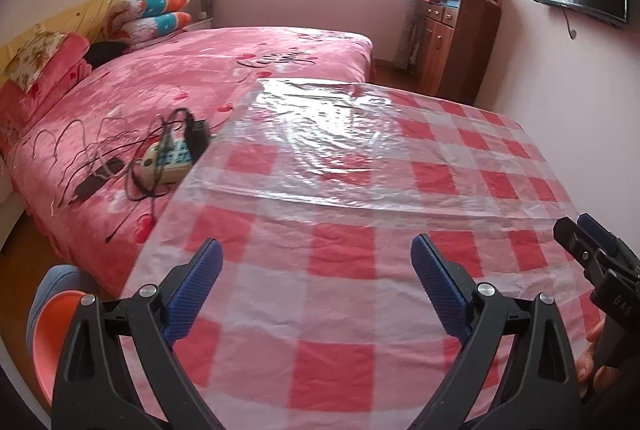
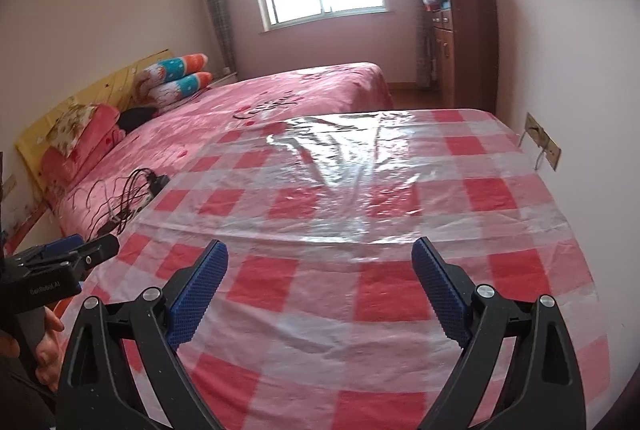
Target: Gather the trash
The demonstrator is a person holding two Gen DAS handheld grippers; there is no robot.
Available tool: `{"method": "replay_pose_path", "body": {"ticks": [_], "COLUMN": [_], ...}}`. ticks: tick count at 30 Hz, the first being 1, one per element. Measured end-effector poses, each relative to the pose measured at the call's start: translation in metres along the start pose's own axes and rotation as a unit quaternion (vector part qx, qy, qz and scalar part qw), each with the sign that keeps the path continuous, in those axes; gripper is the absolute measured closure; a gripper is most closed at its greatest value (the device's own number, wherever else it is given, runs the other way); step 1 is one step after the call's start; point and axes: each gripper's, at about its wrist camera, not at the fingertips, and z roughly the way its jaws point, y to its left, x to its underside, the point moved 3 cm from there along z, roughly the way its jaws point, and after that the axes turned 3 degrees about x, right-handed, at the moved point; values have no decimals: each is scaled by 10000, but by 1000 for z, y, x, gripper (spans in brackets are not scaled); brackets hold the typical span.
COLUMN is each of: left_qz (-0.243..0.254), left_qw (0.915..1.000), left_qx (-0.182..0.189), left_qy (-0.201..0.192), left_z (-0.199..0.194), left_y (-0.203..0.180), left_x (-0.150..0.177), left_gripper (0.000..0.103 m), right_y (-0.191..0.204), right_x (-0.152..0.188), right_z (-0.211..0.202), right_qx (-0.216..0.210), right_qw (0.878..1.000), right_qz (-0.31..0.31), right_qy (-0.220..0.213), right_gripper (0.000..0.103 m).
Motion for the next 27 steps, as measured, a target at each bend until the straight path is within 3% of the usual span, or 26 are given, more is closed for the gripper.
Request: {"method": "replay_pose_path", "body": {"ticks": [16, 27], "left_qz": [400, 646], "left_qw": [9988, 9976], "left_qx": [249, 135], "left_qy": [162, 200], "left_z": [28, 38], "left_y": [-68, -91], "left_x": [-5, -1], "left_gripper": [8, 8], "right_y": [-58, -72], "right_x": [-4, -1], "right_z": [-5, -4], "right_qx": [458, 463], "right_qw": [9986, 9984], "right_qz": [228, 292], "right_qy": [-151, -103], "right_gripper": [11, 11]}}
